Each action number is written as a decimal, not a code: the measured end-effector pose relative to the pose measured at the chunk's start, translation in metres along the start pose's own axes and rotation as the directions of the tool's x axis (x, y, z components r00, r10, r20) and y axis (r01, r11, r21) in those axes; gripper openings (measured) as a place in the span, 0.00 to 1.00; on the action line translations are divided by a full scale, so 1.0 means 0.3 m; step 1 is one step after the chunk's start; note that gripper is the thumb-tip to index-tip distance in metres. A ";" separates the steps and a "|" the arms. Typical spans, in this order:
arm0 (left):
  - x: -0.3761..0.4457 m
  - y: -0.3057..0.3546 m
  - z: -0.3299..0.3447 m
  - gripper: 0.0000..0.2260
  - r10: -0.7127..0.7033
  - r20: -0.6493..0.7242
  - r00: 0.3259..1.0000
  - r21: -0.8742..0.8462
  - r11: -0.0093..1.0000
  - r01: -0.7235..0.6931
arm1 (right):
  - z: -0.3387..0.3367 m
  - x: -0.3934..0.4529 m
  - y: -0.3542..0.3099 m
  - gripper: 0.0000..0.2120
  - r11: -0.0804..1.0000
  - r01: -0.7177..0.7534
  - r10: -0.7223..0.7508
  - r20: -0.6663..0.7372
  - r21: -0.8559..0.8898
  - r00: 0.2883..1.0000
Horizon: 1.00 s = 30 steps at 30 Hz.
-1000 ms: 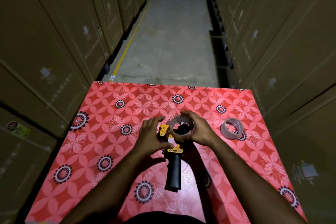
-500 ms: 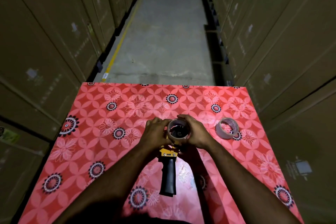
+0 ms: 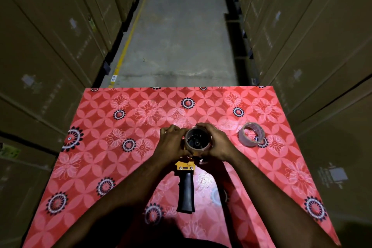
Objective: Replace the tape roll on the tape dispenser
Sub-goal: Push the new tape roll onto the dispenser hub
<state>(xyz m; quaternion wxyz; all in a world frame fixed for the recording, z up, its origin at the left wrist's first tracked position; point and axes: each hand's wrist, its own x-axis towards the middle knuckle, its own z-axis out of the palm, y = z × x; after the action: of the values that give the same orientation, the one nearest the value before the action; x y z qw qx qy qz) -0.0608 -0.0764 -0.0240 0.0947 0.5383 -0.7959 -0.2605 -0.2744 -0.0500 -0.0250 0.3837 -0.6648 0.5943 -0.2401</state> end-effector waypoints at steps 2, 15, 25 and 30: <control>-0.002 0.010 0.004 0.36 0.031 -0.018 0.999 0.015 0.999 -0.031 | -0.001 -0.008 0.014 0.46 1.000 0.005 -0.005 -0.007 -0.001 1.000; -0.012 -0.004 0.019 0.37 -0.010 0.052 0.999 -0.264 0.964 0.023 | 0.021 0.004 0.025 0.49 0.998 0.057 -0.057 0.005 -0.021 0.998; 0.002 0.017 0.053 0.28 -0.034 0.069 0.997 -0.009 0.999 0.034 | 0.066 0.001 0.049 0.46 0.998 0.017 -0.017 0.010 -0.055 1.000; 0.009 0.023 0.062 0.30 -0.056 0.085 0.995 0.078 0.996 0.050 | 0.081 0.002 0.050 0.43 0.997 -0.017 0.017 -0.008 -0.079 1.000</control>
<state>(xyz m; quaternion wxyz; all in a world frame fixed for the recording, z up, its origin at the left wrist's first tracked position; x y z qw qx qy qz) -0.0755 -0.0709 -0.0365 0.0328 0.5506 -0.7939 -0.2559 -0.2647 -0.0451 -0.0513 0.3568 -0.6735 0.6104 -0.2156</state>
